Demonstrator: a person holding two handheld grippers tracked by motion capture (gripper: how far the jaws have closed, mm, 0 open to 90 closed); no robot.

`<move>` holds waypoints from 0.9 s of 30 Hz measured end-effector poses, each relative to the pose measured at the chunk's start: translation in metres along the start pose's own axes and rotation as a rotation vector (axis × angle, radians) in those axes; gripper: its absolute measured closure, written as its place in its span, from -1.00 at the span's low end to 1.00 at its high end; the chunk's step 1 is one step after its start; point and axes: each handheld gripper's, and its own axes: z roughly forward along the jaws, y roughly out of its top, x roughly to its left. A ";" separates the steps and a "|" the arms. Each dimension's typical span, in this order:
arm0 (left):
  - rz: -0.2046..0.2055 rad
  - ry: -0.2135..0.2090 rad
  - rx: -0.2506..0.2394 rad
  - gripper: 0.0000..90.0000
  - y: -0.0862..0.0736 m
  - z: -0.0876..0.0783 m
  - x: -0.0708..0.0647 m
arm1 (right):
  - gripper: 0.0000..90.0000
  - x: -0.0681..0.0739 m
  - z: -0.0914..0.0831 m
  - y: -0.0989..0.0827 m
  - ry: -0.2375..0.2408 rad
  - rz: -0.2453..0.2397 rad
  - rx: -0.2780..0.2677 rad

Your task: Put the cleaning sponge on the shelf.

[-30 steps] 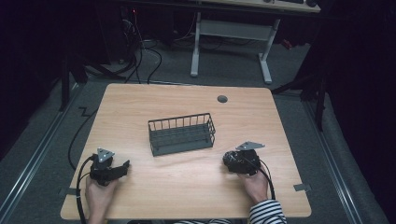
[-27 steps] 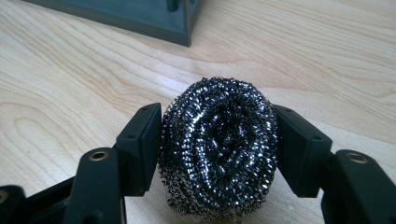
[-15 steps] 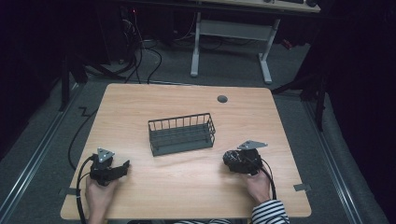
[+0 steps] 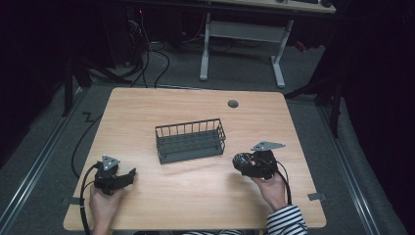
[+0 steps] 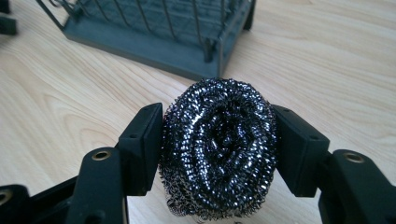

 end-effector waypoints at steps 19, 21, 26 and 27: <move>0.000 0.000 0.000 -0.41 0.000 0.000 0.000 | -0.12 0.009 -0.017 0.047 0.067 -0.048 -0.036; 0.000 0.000 0.000 -0.41 0.000 0.000 0.000 | -0.12 0.010 -0.017 0.055 0.078 -0.055 -0.041; 0.000 0.000 0.000 -0.41 0.000 0.000 0.000 | -0.12 0.013 -0.016 0.067 0.078 -0.075 -0.039; 0.000 0.000 0.000 -0.41 0.000 0.000 0.000 | -0.12 0.014 -0.015 0.070 0.081 -0.080 -0.040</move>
